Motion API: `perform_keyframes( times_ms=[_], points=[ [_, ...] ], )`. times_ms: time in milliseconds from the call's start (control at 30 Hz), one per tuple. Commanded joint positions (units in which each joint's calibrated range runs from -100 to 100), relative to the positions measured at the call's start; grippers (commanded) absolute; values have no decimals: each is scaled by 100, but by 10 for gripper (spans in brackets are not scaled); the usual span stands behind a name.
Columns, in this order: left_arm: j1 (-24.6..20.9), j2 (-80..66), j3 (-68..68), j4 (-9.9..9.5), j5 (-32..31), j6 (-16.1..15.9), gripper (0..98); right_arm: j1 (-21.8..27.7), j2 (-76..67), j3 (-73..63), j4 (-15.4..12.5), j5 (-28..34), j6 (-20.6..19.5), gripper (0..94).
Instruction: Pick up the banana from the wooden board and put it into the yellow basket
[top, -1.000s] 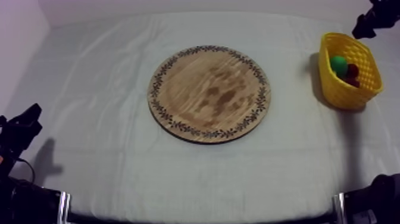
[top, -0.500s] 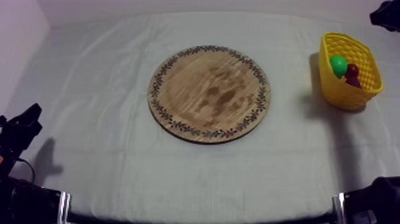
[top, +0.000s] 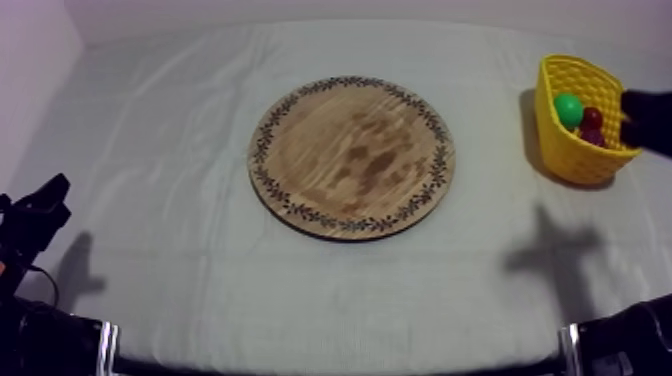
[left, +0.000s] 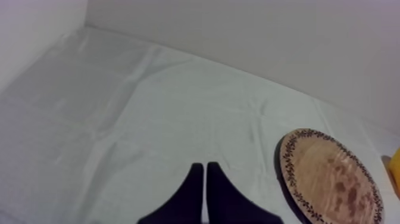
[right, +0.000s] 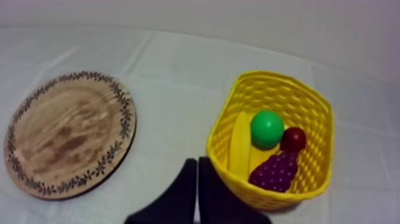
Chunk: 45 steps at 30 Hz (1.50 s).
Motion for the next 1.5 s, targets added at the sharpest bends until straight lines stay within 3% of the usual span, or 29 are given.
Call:
perform_keyframes(
  times_ms=[0,333,600,900,1467],
  points=[
    [2,0,0,2,0,2,1,-21,-619,1209,-107,-272,98,3],
    [2,0,0,2,0,2,1,-53,-1686,2520,-126,-783,255,2],
    [2,0,0,2,0,0,1,-221,-2161,2656,280,-423,-280,3],
    [2,0,0,2,0,2,1,-375,-2329,2664,331,-415,172,3],
    [2,0,0,2,0,2,1,-528,-2964,2665,319,-399,231,3]
  ],
)
